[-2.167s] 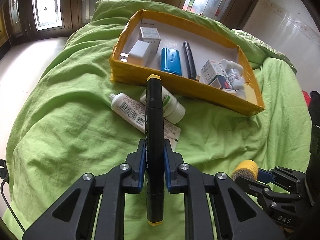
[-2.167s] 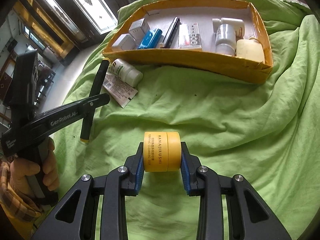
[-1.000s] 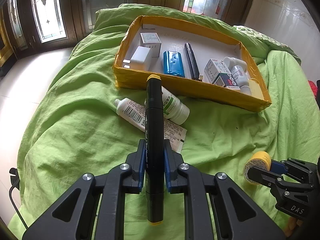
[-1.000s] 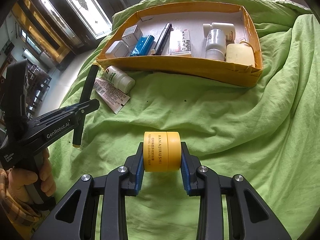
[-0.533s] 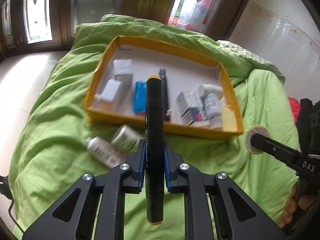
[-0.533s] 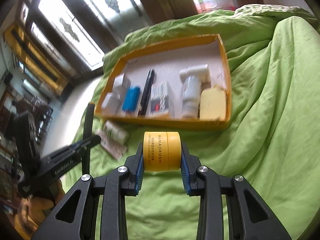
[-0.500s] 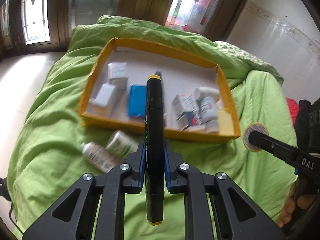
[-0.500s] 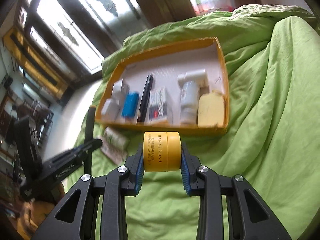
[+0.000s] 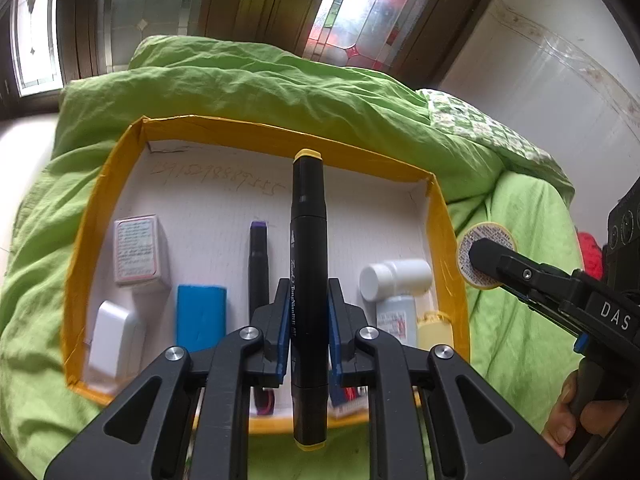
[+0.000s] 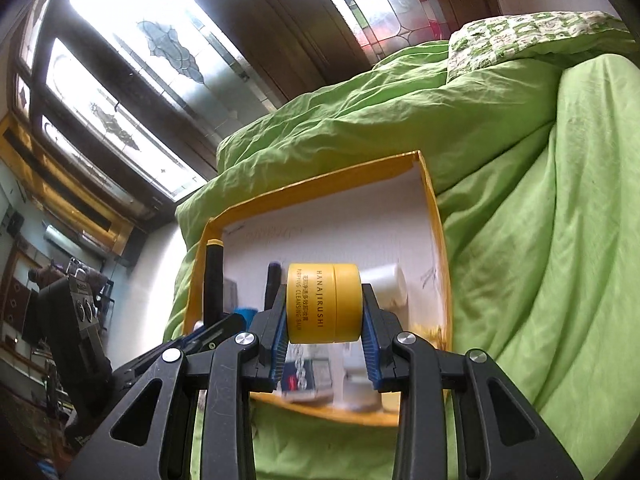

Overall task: Organize rigid objects
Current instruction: 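Carry the black marker and yellow jar over the tray with both tools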

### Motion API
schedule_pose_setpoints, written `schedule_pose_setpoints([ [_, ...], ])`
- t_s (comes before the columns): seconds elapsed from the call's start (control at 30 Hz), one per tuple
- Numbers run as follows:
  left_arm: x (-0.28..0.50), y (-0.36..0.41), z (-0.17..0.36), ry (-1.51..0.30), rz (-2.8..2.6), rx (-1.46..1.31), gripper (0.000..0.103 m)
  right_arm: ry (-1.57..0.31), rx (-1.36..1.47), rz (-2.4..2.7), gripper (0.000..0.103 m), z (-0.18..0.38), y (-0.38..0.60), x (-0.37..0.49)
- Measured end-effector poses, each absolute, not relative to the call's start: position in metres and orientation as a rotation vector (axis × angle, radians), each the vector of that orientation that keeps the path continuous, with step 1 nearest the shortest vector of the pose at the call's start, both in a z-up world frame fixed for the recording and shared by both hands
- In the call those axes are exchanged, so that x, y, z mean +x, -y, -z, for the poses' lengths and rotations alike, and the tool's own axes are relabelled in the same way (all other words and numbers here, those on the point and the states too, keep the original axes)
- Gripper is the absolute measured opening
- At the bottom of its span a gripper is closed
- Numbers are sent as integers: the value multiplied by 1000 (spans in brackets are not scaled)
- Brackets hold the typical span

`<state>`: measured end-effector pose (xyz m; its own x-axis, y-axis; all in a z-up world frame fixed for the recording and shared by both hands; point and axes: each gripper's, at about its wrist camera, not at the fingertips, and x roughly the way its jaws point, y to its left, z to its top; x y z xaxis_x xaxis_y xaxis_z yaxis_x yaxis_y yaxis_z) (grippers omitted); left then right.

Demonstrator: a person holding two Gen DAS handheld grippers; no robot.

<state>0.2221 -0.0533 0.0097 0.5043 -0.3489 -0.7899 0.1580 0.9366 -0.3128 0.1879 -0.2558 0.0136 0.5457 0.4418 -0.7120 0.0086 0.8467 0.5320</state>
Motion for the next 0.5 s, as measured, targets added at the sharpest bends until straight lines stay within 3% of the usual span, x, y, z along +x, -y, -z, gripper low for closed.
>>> schedule_pose_setpoints([
  [0.5, 284, 82, 28, -1051, 311, -142, 13, -1015, 486, -238, 29, 28, 250, 246],
])
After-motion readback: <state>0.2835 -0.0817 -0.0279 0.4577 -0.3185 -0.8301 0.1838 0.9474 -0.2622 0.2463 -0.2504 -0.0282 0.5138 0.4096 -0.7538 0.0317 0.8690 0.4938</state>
